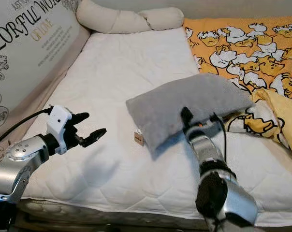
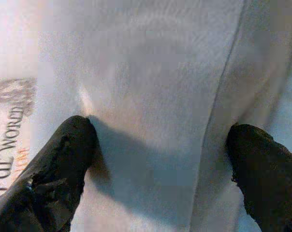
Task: Clean up the room
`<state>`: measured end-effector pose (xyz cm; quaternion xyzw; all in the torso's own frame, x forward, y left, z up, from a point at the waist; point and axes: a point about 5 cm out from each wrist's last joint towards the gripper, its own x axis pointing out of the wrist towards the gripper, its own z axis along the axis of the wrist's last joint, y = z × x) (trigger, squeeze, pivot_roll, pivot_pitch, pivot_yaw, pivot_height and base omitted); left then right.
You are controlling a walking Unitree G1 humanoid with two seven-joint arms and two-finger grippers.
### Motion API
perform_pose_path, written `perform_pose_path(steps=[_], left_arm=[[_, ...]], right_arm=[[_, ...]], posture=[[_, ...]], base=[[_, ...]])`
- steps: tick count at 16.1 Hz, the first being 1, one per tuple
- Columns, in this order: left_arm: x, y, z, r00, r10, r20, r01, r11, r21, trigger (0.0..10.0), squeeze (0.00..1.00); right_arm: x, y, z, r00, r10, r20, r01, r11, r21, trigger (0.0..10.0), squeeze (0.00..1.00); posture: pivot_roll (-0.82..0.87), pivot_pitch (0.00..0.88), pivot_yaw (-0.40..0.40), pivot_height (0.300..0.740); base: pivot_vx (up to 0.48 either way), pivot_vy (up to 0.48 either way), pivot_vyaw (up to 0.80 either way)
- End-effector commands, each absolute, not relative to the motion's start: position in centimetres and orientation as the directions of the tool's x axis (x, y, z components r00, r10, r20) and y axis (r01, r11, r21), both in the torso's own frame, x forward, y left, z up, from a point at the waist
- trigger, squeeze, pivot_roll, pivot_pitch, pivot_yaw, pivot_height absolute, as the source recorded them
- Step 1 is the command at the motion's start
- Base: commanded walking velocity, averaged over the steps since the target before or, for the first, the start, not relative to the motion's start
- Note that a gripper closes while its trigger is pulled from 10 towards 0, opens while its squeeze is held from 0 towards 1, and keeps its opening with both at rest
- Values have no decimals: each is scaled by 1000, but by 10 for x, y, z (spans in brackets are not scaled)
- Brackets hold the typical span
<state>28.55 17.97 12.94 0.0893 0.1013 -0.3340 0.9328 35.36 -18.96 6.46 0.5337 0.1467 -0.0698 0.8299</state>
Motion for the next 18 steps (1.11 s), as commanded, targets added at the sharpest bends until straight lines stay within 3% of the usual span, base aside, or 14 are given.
perform_pose_path(steps=[1,2,3,4,8,18], left_arm=[[285,182,131,752,-602,-269,646,755,115,10000,0],[283,183,132,750,-603,-272,648,753,118,10000,0],[282,184,132,750,-602,-273,647,753,119,10000,0],[281,185,133,752,-600,-275,646,754,120,10000,0],[278,184,131,759,-591,-274,636,763,117,10000,0],[268,181,127,751,-598,-282,642,760,100,10000,0]], right_arm=[[357,-181,68,946,67,-318,265,410,873,10000,0],[360,-179,71,944,64,-325,262,455,851,9294,0],[362,-178,73,941,67,-332,260,484,836,3686,0],[363,-176,75,941,72,-331,251,508,824,0,0],[363,-180,74,922,31,-387,321,501,804,0,0],[364,-179,74,911,25,-412,337,530,778,0,0]], posture=[[57,0,105,740],[70,0,100,740],[76,0,96,740],[79,0,94,740],[91,0,66,740],[105,0,34,740]], base=[[0,0,0],[0,0,0],[0,0,0],[0,0,0],[0,0,0],[0,0,0]])
